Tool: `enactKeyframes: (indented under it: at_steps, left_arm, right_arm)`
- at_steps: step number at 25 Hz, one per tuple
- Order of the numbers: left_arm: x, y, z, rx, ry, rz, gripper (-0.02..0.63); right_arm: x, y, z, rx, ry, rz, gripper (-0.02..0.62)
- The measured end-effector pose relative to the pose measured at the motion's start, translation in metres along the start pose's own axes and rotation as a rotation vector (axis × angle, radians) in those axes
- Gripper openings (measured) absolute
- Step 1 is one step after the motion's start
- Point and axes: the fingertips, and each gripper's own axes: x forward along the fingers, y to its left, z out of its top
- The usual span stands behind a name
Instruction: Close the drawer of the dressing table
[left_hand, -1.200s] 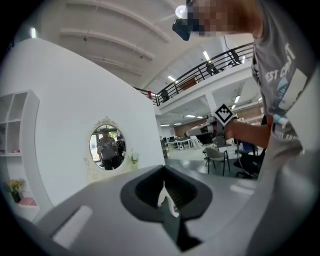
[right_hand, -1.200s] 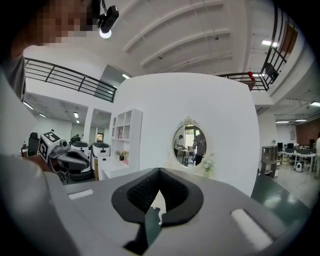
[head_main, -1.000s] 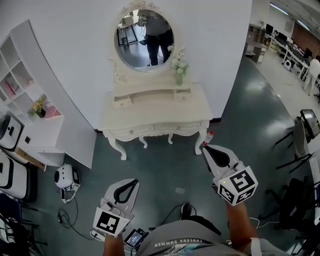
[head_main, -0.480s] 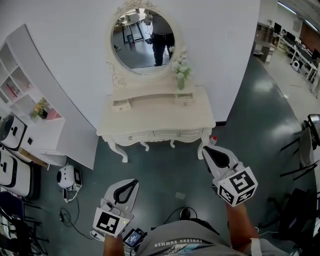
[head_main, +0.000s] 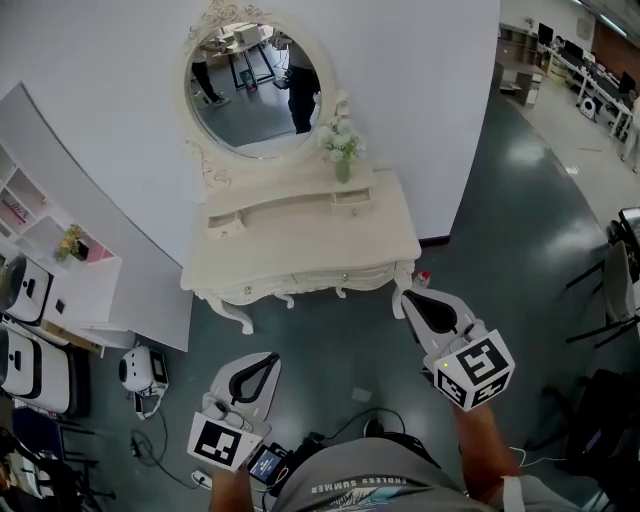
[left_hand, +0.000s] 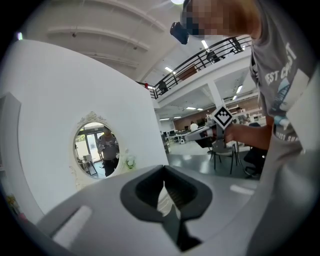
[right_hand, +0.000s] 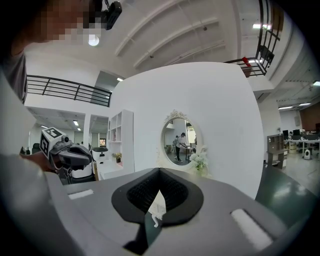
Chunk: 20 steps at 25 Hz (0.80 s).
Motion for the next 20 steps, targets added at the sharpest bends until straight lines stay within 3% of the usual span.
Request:
enactKeyframes:
  at_steps: [10,20]
  left_arm:
    - [0.073,0.019,0.005,0.014,-0.052,-0.128,0.002]
    - [0.176,0.088,0.024,0.031,-0.151,-0.293,0.002]
  right_arm:
    - [-0.002,-0.042,-0.018,0.011,0.051,-0.124,0.0]
    - [0.025,-0.086,-0.005,0.009,0.093,-0.328,0.0]
